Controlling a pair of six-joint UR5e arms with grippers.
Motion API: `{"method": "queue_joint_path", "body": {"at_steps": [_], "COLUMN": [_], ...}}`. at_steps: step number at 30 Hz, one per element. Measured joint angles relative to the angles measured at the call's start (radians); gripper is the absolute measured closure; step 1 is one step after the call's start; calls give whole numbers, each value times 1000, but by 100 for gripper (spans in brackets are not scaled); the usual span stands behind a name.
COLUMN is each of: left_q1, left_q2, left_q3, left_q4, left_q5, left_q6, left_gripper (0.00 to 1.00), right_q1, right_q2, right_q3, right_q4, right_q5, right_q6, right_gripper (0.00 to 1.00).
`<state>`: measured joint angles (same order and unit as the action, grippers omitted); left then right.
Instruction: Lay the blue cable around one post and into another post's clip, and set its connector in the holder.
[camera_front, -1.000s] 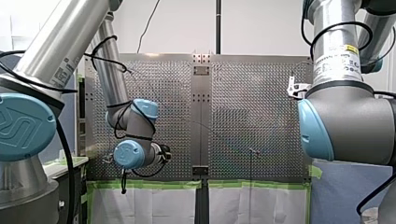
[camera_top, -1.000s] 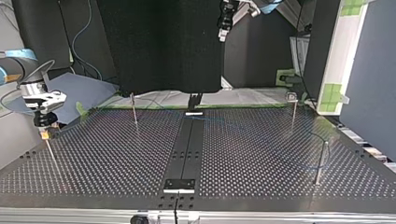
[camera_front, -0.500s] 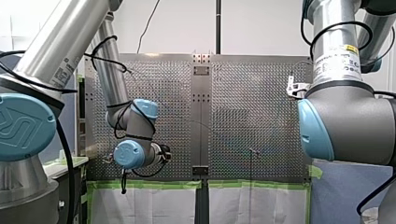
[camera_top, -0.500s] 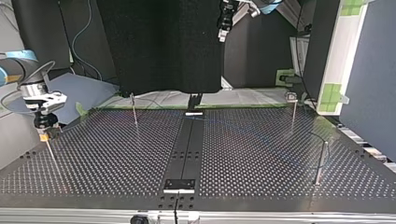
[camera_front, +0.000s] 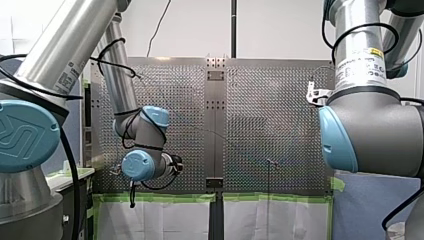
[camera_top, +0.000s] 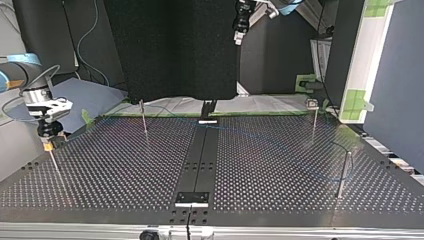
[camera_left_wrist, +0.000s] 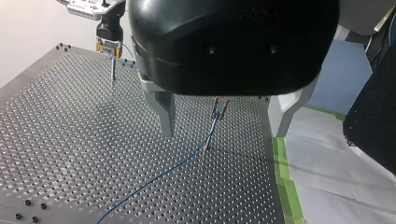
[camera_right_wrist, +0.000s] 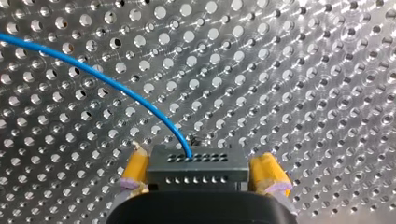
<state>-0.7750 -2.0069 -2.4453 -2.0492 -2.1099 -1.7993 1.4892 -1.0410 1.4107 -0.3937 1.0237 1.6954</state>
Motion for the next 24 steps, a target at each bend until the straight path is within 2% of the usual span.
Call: {"method": "queue_joint_path", "body": {"at_steps": [9, 24], "left_q1": [0, 0], "left_q2": [0, 0], "left_q3": [0, -1], "left_q4": [0, 0], "left_q5": [0, 0], "left_q6": [-1, -2], "left_gripper": [0, 0], "right_q1": [0, 0], "right_q2": [0, 0], "right_q3": [0, 0], "right_q4": [4, 9], "right_q5": [62, 123], "right_q6": [0, -1], "right_gripper": [0, 0]}}
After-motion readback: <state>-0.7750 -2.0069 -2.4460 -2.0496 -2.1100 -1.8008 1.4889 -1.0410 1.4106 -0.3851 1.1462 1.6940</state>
